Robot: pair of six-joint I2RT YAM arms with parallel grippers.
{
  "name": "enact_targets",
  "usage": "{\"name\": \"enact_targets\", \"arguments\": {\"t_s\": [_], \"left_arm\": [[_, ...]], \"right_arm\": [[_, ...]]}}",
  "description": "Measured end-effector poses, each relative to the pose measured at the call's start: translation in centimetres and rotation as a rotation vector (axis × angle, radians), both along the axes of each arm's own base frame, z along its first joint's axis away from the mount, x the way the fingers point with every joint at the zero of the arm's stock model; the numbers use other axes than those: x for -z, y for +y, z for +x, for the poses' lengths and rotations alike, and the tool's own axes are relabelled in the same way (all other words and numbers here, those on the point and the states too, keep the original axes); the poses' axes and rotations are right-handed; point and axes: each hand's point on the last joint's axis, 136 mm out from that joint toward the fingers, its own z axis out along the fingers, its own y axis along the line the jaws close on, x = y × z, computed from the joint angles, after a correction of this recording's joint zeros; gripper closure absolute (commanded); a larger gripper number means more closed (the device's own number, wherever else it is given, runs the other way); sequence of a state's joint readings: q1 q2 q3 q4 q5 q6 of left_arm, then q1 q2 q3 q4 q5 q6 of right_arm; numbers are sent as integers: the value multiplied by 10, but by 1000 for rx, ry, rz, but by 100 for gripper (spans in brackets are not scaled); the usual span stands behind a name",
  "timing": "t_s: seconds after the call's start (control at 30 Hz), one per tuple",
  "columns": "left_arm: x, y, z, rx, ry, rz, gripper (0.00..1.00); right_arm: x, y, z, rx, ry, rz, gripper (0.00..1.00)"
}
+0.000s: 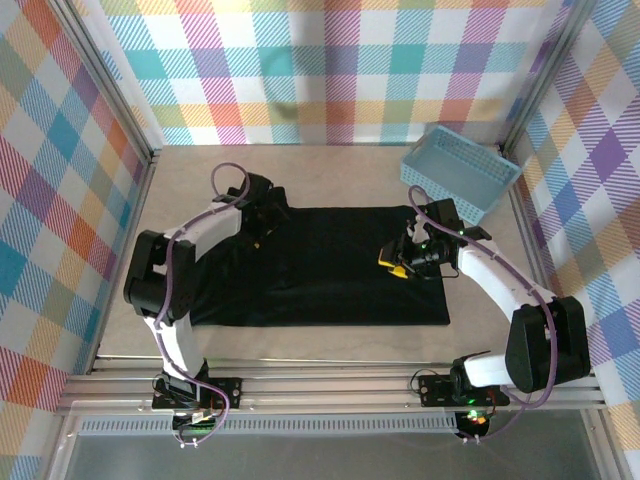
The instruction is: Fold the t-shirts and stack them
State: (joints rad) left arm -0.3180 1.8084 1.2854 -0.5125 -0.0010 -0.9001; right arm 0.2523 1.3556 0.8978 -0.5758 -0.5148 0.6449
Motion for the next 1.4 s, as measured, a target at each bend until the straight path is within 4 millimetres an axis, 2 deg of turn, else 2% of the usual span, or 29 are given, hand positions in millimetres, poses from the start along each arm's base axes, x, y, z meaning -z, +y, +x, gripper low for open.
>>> {"name": "enact_targets", "arguments": {"t_s": [0.1, 0.13, 0.2, 0.23, 0.27, 0.43, 0.5, 0.7, 0.83, 0.93, 1.07, 1.17, 1.27, 1.33, 1.4], "left_arm": [[-32, 11, -20, -25, -35, 3, 27], [-42, 16, -31, -35, -44, -2, 35], [-51, 25, -54, -56, -39, -11, 57], [-49, 32, -68, -71, -18, -11, 71], [-42, 39, -80, -90, 13, -6, 81], [21, 85, -139, -234, 250, 44, 83], [37, 98, -151, -282, 319, 58, 84], [61, 125, -160, -415, 425, 83, 87], [61, 148, -173, -521, 421, 80, 87], [61, 167, -187, -590, 443, 96, 86], [60, 183, -190, -623, 448, 104, 79], [53, 189, -179, -601, 439, 123, 70], [32, 196, -151, -584, 362, 138, 55], [10, 200, -126, -582, 280, 143, 53], [-19, 201, -96, -569, 181, 146, 52]], "right_arm": [[2, -5, 1, 30, 6, -25, 71], [3, -7, 1, 43, 9, -36, 72], [6, -12, 0, 71, 17, -57, 75], [10, -15, -3, 88, 28, -71, 76], [15, -19, -6, 101, 44, -84, 77], [41, -31, -14, 133, 138, -157, 80], [58, -33, -17, 133, 195, -189, 79], [108, -38, -30, 82, 368, -297, 77], [106, -16, -33, -6, 358, -311, 76], [106, 2, -45, -65, 355, -324, 75], [105, 16, -56, -94, 369, -325, 72], [100, 17, -52, -78, 374, -329, 64], [81, 18, -32, -57, 310, -334, 63], [60, 15, -8, -20, 230, -327, 63], [37, 3, 25, 47, 130, -328, 64]]}}
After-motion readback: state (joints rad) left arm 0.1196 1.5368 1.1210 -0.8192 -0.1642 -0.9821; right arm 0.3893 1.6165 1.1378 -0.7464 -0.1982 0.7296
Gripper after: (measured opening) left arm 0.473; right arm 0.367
